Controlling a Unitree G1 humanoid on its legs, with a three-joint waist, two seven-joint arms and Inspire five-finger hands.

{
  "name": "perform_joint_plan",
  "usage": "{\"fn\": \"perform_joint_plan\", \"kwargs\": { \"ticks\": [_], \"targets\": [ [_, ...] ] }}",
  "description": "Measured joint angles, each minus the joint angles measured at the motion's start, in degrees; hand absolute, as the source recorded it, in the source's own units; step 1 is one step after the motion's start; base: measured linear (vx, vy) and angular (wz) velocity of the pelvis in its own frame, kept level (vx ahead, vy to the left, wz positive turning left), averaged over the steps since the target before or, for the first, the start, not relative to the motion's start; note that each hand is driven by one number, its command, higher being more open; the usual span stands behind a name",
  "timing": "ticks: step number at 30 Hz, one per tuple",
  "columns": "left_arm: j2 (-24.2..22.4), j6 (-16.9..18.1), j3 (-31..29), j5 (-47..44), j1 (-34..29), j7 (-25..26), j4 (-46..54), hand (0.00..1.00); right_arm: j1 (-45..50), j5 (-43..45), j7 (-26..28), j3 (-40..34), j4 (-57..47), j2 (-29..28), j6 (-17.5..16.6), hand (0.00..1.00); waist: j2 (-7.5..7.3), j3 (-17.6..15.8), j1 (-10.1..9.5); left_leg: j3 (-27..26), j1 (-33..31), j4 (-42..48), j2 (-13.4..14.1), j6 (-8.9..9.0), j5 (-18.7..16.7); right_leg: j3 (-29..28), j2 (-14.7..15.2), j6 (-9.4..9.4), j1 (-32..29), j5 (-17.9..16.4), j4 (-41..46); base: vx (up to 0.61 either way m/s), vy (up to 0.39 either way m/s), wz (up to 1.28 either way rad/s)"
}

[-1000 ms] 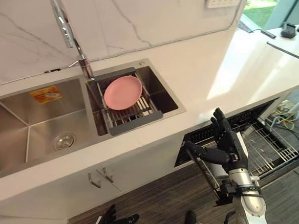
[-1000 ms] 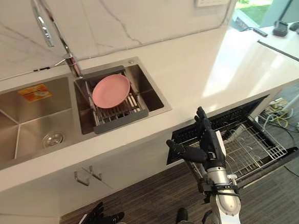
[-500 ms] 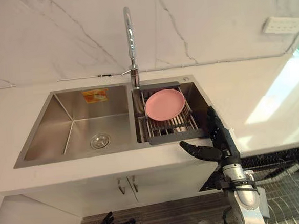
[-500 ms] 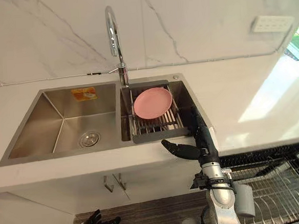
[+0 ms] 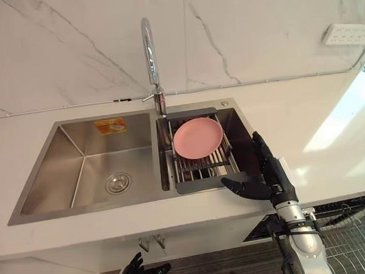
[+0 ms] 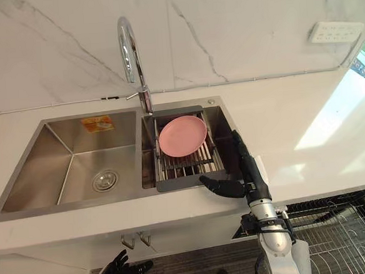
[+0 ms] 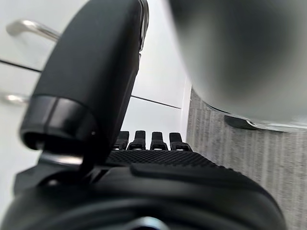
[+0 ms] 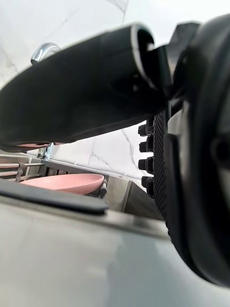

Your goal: Walk over to the sink, pick up the cup, carry it to the dishwasher, place the cup inside the dishwasher, then close the dishwasher door

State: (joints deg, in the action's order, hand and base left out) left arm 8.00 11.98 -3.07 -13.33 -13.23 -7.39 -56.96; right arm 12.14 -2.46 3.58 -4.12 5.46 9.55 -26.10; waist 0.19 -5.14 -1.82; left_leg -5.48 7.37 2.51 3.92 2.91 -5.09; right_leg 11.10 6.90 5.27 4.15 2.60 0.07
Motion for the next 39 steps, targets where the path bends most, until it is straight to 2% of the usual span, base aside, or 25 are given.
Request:
{"fn": "perform_joint_plan", "kwargs": {
  "ticks": [2,3,10,15,19,23,24,30,39],
  "targets": [
    [-0.1,0.0,-0.3,0.0,-0.5,0.0,0.0,1.00,-1.1,-0.1,0.0,0.0,0.8,0.0,0.4,1.00,-0.08,0.0,-0.40,0.3,0.7,-1.9,0.0,0.12,0.9,0.4,0.0,-0.02,0.2,0.0,-0.5,0.01,-0.028,0.13],
    [0.5,-0.4,-1.1,1.3,-1.0,0.0,0.1,1.00,-2.8,-1.7,-1.2,0.0,3.0,-0.1,1.7,1.00,-2.05,0.1,0.03,0.9,3.1,-5.1,-0.2,0.18,2.3,1.3,-0.4,0.02,2.1,0.2,-1.9,0.00,0.000,0.00],
    [0.6,-0.4,-1.1,1.3,-1.0,0.0,0.1,1.00,-2.8,-1.7,-1.1,0.0,3.0,-0.1,1.7,1.00,-2.05,0.1,0.08,0.8,3.1,-5.1,0.0,0.18,2.3,1.3,-0.4,0.02,2.1,0.2,-1.9,0.00,0.000,0.00],
    [0.8,-0.4,-1.3,1.4,-1.0,0.0,0.0,1.00,-2.8,0.7,0.9,-0.6,3.0,-0.2,3.1,1.00,-2.05,0.1,0.15,-0.1,3.1,-5.0,0.0,0.19,2.3,1.5,0.2,0.10,2.1,0.2,-1.8,0.00,0.000,0.00],
    [0.6,-0.4,-2.3,1.6,-1.1,0.0,0.0,1.00,-2.9,2.8,1.7,-3.7,2.9,-0.8,3.9,1.00,-2.08,0.1,0.07,-5.6,2.8,-4.1,0.2,0.54,1.9,2.0,1.2,0.53,2.4,-0.1,-0.8,-0.05,0.023,0.07],
    [0.4,-0.4,-3.3,2.2,-1.4,-0.1,0.0,1.00,-3.1,2.6,0.6,-6.7,2.1,-0.8,3.8,1.00,-2.06,0.1,0.02,-8.4,3.2,-3.7,0.1,0.69,1.2,2.2,2.1,1.14,2.8,-0.4,-0.1,-0.03,0.026,0.05],
    [0.4,-0.4,-3.3,2.3,-1.7,-0.1,0.0,1.00,-3.2,2.1,-0.2,-7.1,1.3,-0.5,3.8,1.00,-1.91,0.2,0.04,-9.7,3.2,-3.6,0.2,0.73,1.2,2.3,2.4,1.33,2.8,-0.4,0.0,-0.01,0.034,0.04],
    [0.4,-0.4,-3.4,3.8,-2.7,-0.1,0.0,1.00,-4.9,-2.4,-1.1,-7.8,-0.1,-0.4,3.8,1.00,-1.92,0.2,-0.11,-9.8,3.3,-3.6,0.0,0.40,1.5,2.4,2.7,1.56,2.9,-0.4,0.0,0.00,0.006,0.00],
    [0.1,-0.9,-3.8,4.6,-2.7,-0.1,0.1,1.00,-8.2,-13.2,-1.7,-7.9,0.0,4.2,4.7,1.00,-1.65,0.4,-0.39,-9.3,4.0,-3.9,-0.1,0.17,1.8,2.9,2.6,1.56,3.8,-0.4,-0.1,-0.02,-0.008,0.02]
  ]
}}
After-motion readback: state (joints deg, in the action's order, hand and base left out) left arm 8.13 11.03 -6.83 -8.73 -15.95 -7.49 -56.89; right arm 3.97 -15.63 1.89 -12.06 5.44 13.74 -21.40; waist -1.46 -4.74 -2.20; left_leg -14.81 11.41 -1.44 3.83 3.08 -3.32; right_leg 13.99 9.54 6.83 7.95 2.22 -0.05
